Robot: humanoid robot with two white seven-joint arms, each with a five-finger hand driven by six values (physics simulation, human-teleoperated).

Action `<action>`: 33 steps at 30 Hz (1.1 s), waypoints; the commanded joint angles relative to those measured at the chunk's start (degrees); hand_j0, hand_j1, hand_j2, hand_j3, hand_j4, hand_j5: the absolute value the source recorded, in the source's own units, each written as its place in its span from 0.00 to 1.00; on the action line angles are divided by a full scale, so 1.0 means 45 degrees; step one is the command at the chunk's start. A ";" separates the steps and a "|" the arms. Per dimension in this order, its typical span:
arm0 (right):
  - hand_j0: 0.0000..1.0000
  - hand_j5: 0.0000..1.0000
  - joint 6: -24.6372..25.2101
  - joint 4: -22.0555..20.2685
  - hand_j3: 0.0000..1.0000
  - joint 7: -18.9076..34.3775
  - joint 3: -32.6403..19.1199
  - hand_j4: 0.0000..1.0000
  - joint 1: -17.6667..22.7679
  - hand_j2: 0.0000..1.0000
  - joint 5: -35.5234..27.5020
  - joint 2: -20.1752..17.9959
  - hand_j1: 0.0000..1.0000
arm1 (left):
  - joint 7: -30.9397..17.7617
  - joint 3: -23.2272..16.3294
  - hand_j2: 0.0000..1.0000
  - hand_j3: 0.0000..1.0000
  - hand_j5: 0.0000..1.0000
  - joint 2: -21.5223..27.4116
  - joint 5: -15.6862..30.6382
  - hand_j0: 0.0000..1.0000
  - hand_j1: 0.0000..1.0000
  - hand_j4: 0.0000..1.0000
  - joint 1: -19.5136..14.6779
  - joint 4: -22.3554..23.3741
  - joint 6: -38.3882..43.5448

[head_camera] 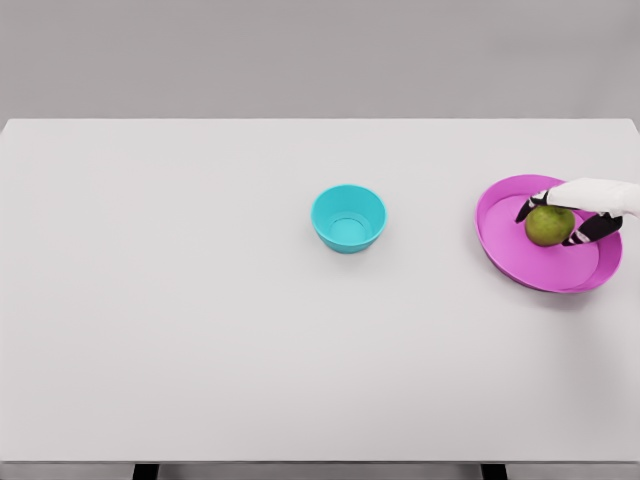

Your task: Put the apple from the pink plate into the blue bowl with your right arm

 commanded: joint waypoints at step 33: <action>0.41 0.41 0.0031 -0.3971 0.41 -0.0004 -0.0140 0.41 -0.1094 0.41 -0.0071 0.2566 0.41 | -0.0021 -0.0001 1.00 1.00 1.00 0.0001 0.0005 1.00 1.00 1.00 0.0000 0.0000 0.0000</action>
